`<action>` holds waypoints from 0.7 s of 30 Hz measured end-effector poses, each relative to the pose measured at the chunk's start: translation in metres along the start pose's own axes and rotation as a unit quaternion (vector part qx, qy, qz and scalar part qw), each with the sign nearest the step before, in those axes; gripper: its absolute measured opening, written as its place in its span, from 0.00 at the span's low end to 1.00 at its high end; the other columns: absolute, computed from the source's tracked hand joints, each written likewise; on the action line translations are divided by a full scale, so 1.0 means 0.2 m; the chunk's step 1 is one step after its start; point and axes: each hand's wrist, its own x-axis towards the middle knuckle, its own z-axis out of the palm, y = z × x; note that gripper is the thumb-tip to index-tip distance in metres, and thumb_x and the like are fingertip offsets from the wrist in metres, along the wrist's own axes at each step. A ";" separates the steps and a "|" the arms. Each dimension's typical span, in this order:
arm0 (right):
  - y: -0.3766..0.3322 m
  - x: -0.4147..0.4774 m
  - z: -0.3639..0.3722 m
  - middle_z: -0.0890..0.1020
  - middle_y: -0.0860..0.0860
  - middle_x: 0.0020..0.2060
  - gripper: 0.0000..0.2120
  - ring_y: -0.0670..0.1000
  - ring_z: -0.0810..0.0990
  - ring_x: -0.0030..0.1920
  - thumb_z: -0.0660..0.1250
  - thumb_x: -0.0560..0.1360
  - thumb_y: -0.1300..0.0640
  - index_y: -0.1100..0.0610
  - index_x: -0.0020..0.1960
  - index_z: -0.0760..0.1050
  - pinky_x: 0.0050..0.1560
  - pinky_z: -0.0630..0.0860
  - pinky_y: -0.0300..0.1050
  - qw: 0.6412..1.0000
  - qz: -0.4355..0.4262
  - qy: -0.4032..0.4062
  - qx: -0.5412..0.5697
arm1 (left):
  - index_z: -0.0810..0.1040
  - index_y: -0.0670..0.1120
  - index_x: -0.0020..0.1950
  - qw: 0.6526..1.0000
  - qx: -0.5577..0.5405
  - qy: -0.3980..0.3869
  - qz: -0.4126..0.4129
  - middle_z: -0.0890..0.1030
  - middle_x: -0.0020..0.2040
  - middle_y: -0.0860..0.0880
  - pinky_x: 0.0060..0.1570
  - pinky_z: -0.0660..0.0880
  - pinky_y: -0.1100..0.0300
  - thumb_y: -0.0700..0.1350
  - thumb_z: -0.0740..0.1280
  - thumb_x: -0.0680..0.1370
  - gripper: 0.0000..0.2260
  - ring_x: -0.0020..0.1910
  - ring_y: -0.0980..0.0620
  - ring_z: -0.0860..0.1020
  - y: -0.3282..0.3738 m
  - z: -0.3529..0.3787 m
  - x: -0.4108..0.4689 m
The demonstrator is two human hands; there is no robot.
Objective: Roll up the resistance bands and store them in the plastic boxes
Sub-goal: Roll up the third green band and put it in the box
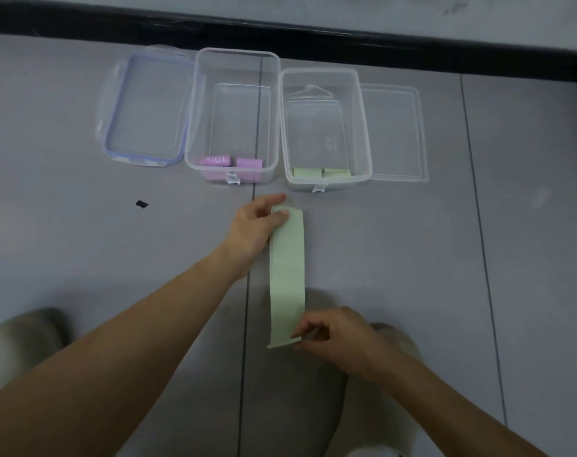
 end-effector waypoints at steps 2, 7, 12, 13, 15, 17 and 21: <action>0.00 -0.01 0.01 0.82 0.36 0.41 0.07 0.39 0.81 0.44 0.72 0.72 0.48 0.44 0.50 0.81 0.48 0.78 0.40 0.999 -0.005 -0.020 -0.048 | 0.79 0.45 0.62 0.998 0.043 0.008 0.048 0.81 0.47 0.45 0.43 0.79 0.61 0.35 0.67 0.78 0.14 0.41 0.53 0.80 -0.02 0.01 -0.02; 0.00 0.00 0.04 0.83 0.43 0.49 0.14 0.45 0.80 0.48 0.68 0.74 0.39 0.45 0.55 0.77 0.50 0.76 0.43 0.988 -0.025 -0.001 -0.149 | 0.78 0.51 0.64 0.976 0.197 0.011 0.090 0.82 0.51 0.43 0.54 0.79 0.54 0.36 0.67 0.76 0.19 0.44 0.47 0.79 -0.07 0.00 0.03; 0.05 0.04 0.09 0.79 0.45 0.50 0.12 0.48 0.79 0.46 0.62 0.78 0.40 0.47 0.53 0.74 0.45 0.76 0.47 0.973 -0.063 0.047 -0.218 | 0.74 0.50 0.70 0.893 0.411 0.025 0.181 0.80 0.48 0.46 0.56 0.72 0.56 0.37 0.66 0.77 0.22 0.46 0.47 0.76 -0.06 -0.04 0.11; 0.06 0.04 0.10 0.79 0.44 0.50 0.11 0.48 0.79 0.46 0.61 0.78 0.42 0.47 0.53 0.75 0.44 0.76 0.45 0.973 -0.067 0.052 -0.216 | 0.74 0.49 0.70 0.871 0.446 0.031 0.204 0.82 0.52 0.44 0.56 0.71 0.55 0.36 0.65 0.77 0.22 0.48 0.44 0.76 -0.06 -0.05 0.13; 0.06 0.04 0.12 0.79 0.43 0.51 0.09 0.45 0.78 0.46 0.62 0.79 0.45 0.47 0.54 0.76 0.44 0.73 0.40 0.977 -0.071 0.060 -0.193 | 0.73 0.48 0.71 0.839 0.489 0.036 0.236 0.82 0.57 0.43 0.56 0.70 0.53 0.36 0.65 0.76 0.23 0.52 0.39 0.76 -0.07 -0.07 0.16; 0.06 0.05 0.15 0.79 0.40 0.45 0.07 0.40 0.76 0.43 0.64 0.79 0.48 0.47 0.54 0.78 0.44 0.69 0.33 0.991 -0.042 0.069 -0.107 | 0.73 0.48 0.71 0.817 0.514 0.029 0.260 0.81 0.60 0.43 0.56 0.69 0.52 0.36 0.66 0.75 0.24 0.52 0.37 0.76 -0.10 -0.10 0.18; 0.07 0.04 0.21 0.78 0.39 0.43 0.07 0.41 0.75 0.42 0.66 0.78 0.49 0.47 0.55 0.78 0.43 0.67 0.27 0.996 -0.013 0.078 -0.045 | 0.70 0.51 0.73 0.771 0.569 0.001 0.286 0.71 0.71 0.43 0.63 0.69 0.47 0.43 0.70 0.75 0.26 0.62 0.36 0.74 -0.14 -0.14 0.17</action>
